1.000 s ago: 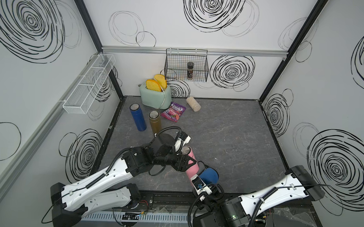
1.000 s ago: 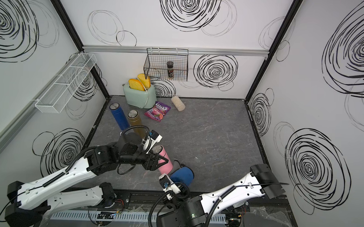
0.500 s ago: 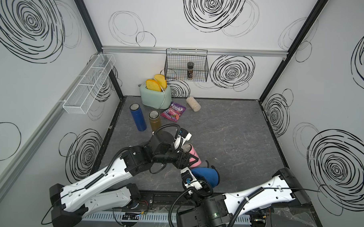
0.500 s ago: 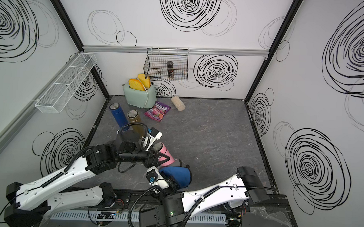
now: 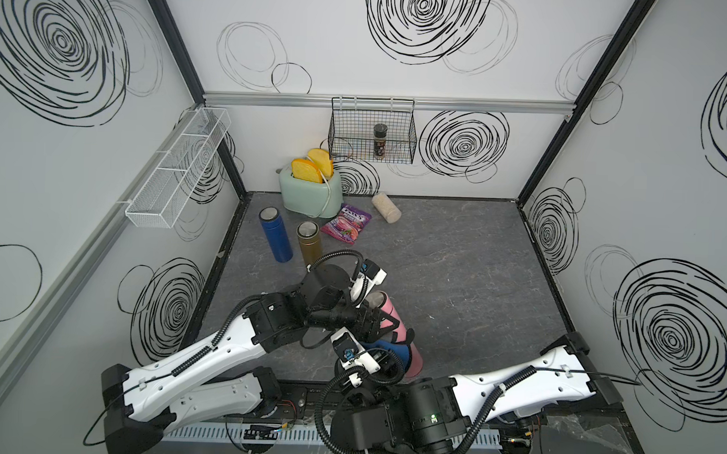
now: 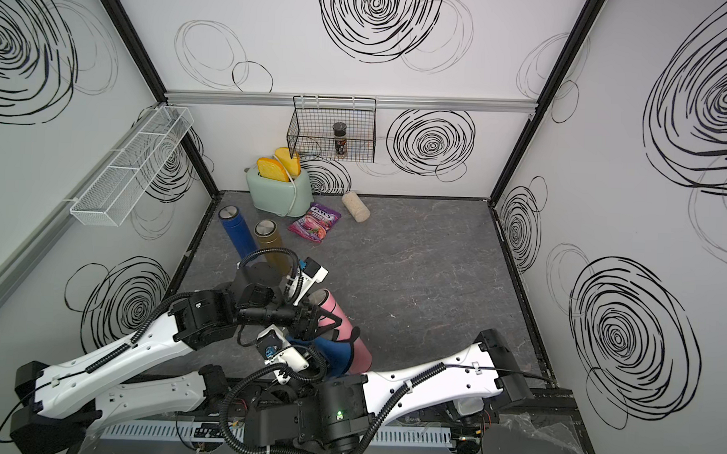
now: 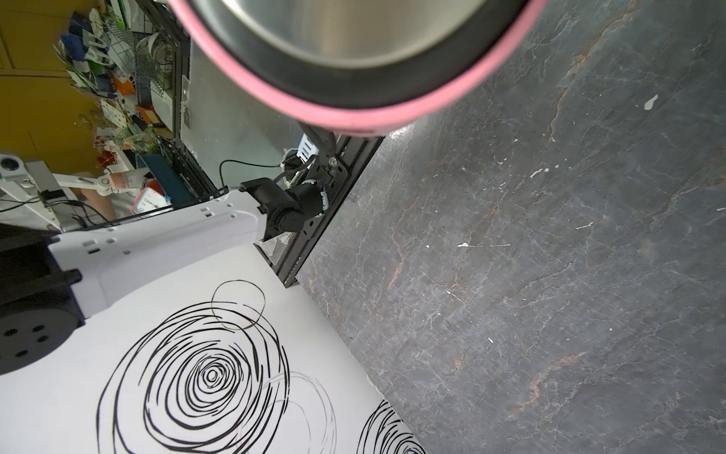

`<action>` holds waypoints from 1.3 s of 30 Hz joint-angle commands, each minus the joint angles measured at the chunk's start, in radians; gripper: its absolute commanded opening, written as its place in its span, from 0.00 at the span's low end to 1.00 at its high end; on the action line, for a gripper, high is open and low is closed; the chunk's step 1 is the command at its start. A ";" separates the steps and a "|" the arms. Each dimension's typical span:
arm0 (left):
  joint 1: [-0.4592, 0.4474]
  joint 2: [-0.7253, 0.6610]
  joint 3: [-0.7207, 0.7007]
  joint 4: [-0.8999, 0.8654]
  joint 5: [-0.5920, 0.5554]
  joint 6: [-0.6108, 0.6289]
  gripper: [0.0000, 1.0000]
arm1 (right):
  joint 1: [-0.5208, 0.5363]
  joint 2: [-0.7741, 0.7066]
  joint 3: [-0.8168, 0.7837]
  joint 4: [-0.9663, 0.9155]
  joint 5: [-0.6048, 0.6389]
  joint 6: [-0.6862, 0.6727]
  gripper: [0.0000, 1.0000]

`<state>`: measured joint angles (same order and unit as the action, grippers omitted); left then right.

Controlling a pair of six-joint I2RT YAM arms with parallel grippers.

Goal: Wipe the surface of the thermos
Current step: Wipe the dirt from the surface of the thermos.

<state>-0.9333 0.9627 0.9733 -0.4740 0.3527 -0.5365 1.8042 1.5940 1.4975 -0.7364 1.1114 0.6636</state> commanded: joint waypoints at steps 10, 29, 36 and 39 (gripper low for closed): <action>-0.002 -0.043 0.049 0.030 0.017 0.000 0.00 | 0.036 0.049 -0.179 -0.316 -0.069 0.442 0.00; -0.007 -0.052 -0.007 -0.011 -0.026 0.040 0.00 | 0.040 0.075 0.020 -0.589 0.056 0.581 0.00; -0.027 -0.037 -0.023 -0.017 -0.129 0.068 0.00 | 0.041 -0.307 -0.130 -0.017 -0.040 0.113 0.00; -0.062 -0.069 -0.036 0.010 -0.204 0.096 0.00 | -0.093 -0.580 -0.402 0.383 -0.367 -0.039 0.00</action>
<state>-0.9688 0.9371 0.9463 -0.5434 0.2192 -0.4778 1.8046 1.1618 1.2533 -0.7403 0.9825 0.8288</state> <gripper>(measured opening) 0.685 0.054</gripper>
